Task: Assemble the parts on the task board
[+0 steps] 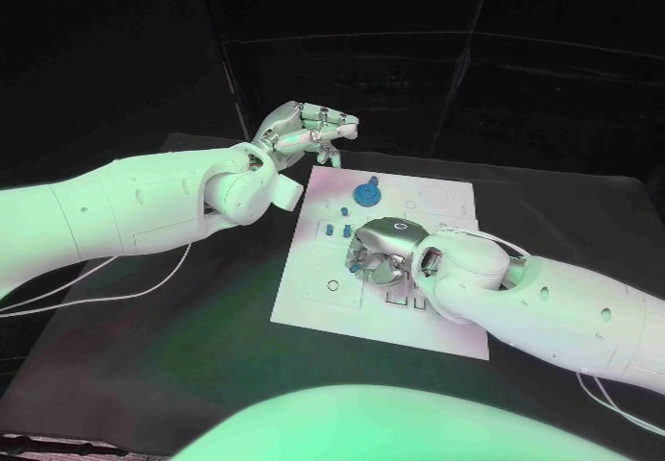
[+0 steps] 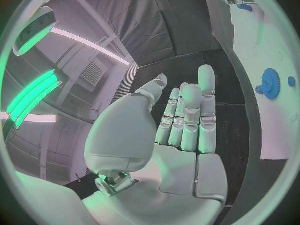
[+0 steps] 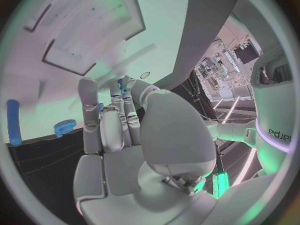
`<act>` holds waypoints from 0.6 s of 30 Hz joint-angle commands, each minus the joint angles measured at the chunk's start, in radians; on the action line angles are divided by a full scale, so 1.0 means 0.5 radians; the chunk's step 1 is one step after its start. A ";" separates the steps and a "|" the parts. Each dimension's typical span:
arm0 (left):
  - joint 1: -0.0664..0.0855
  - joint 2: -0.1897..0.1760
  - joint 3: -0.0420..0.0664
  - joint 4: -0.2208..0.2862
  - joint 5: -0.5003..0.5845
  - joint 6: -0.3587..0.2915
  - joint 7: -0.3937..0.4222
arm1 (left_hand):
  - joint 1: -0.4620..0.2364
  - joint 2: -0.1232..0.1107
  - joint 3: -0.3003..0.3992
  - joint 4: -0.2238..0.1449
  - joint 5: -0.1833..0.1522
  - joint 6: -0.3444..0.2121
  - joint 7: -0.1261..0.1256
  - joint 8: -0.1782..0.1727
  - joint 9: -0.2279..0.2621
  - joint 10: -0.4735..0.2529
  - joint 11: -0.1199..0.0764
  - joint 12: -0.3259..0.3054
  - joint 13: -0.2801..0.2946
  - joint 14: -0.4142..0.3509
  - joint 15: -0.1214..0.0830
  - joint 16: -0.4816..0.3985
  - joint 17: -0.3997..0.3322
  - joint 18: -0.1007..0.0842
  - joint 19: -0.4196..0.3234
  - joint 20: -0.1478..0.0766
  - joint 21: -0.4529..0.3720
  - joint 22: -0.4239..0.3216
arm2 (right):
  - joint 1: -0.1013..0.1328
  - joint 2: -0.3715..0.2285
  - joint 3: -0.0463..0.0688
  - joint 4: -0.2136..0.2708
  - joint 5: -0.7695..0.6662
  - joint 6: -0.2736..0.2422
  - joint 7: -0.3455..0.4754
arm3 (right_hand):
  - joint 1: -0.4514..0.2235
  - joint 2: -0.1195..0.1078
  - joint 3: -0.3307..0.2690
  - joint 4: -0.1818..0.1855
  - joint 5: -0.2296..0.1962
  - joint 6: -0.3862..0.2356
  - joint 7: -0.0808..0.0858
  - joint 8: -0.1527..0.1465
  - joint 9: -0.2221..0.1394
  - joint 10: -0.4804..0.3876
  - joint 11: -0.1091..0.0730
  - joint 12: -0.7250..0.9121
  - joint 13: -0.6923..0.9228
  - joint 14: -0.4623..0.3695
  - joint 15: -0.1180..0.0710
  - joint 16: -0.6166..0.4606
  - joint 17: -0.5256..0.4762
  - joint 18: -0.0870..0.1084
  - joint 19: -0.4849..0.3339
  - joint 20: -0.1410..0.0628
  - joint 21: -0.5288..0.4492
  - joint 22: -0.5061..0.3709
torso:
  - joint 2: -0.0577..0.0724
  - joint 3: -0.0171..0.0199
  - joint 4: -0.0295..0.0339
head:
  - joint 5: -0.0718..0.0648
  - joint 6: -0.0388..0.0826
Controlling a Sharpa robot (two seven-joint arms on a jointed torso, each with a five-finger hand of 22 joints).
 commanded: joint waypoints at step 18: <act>0.003 0.002 0.001 -0.002 0.009 0.032 -0.013 | 0.000 0.014 -0.015 0.001 0.006 -0.016 0.002 0.010 -0.003 -0.024 0.002 0.011 0.004 -0.019 0.001 -0.001 -0.008 0.028 0.000 0.016 -0.010 -0.005 | -0.011 0.008 -0.019 -0.024 0.000 -0.064 0.040 | -0.071 -0.054 -0.019 -0.019 -0.008 -0.325 0.048 -0.115 -0.013 -0.299 0.081 -0.127 -0.008 0.063 0.057 -0.012 -0.039 0.019 -0.051 0.051 -0.054 -0.084 | 0.000 -0.0003 -0.001 | 0.003 0.000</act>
